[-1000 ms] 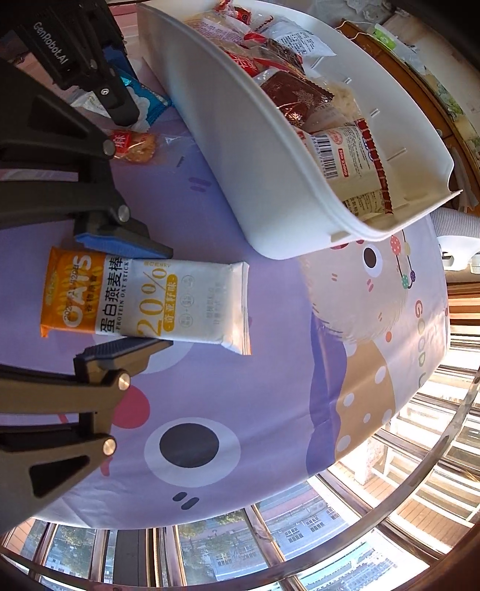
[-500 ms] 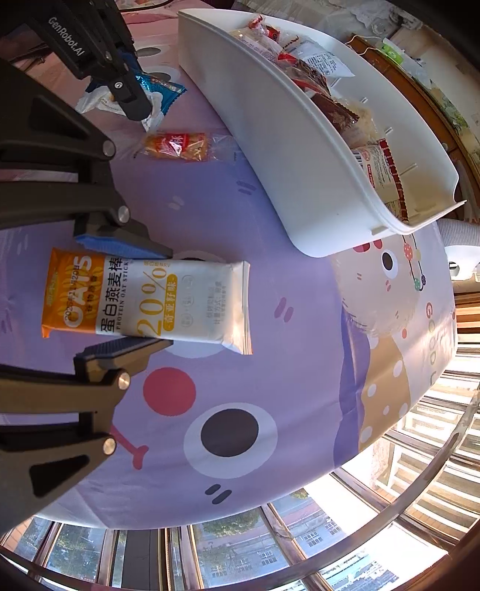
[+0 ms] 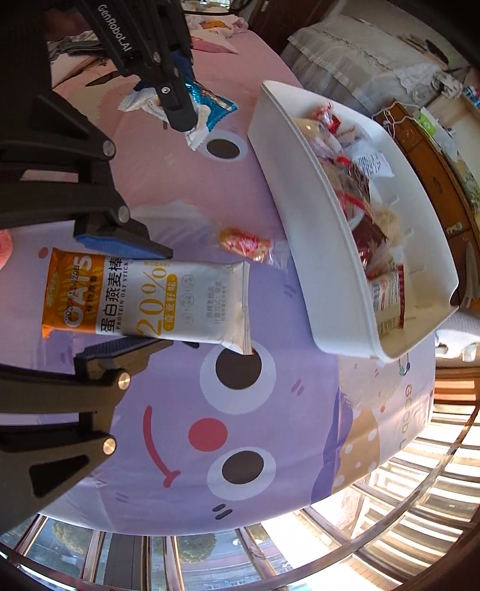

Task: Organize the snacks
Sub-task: 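Carry both held snacks into the white tray and open both tools, then move the right tool to the small red-wrapped snack and grasp it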

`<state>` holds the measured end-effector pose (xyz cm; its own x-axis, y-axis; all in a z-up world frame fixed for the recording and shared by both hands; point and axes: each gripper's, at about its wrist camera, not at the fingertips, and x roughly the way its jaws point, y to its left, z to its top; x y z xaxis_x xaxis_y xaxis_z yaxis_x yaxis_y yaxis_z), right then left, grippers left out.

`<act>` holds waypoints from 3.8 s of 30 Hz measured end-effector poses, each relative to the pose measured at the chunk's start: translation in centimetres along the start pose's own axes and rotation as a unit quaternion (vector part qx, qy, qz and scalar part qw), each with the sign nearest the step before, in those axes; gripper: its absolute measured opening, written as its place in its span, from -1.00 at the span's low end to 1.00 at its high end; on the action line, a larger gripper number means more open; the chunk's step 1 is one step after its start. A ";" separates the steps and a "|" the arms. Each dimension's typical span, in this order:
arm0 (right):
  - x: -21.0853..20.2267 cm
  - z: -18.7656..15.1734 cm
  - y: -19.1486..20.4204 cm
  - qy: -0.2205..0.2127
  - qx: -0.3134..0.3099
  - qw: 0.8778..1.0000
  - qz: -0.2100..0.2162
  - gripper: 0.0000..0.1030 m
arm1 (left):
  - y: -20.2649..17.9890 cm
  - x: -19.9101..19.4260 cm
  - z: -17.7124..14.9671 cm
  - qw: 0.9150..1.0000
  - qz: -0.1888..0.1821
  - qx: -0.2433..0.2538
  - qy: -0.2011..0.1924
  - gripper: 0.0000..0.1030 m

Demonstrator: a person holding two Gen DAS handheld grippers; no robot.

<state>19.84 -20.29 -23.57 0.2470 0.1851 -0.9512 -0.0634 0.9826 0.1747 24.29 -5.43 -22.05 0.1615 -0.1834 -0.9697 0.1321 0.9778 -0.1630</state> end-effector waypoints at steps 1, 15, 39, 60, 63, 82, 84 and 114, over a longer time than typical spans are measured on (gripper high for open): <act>-0.5 -0.1 0.5 -0.004 -0.010 1.000 0.005 -0.24 | 0.1 -0.6 0.0 1.000 0.001 0.001 -0.002 -0.57; -7.8 3.3 7.6 -0.088 -0.080 0.992 0.050 -0.23 | 7.3 -10.3 3.4 0.998 0.021 0.009 -0.063 -0.57; -6.1 14.5 8.9 -0.214 -0.047 0.975 0.028 -0.19 | 10.6 -8.5 14.0 0.994 -0.025 0.047 -0.099 -0.56; -5.2 11.7 5.1 -0.176 0.019 0.984 0.008 0.22 | 9.2 -8.7 11.7 0.995 -0.028 0.042 -0.089 -0.10; -6.0 10.7 4.4 -0.177 0.023 0.984 0.009 0.22 | 8.6 -9.2 10.8 0.995 -0.026 0.041 -0.090 -0.05; -5.2 3.8 4.8 -0.177 -0.048 0.983 -0.002 0.22 | 7.6 -8.3 2.6 0.996 -0.026 0.002 -0.084 0.38; -4.4 3.2 5.2 -0.172 -0.056 0.983 -0.008 0.22 | 7.7 -7.4 1.8 0.997 -0.023 0.006 -0.077 0.39; 6.6 0.6 5.4 -0.112 -0.003 0.992 -0.059 -0.46 | 12.8 -1.8 -2.0 0.999 -0.027 0.012 -0.016 0.39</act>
<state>21.75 -13.78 -28.77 0.4622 0.0695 -0.8841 -0.0277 0.9976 0.0640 23.74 7.57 -22.75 0.1839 -0.2401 -0.9532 0.1655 0.9634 -0.2108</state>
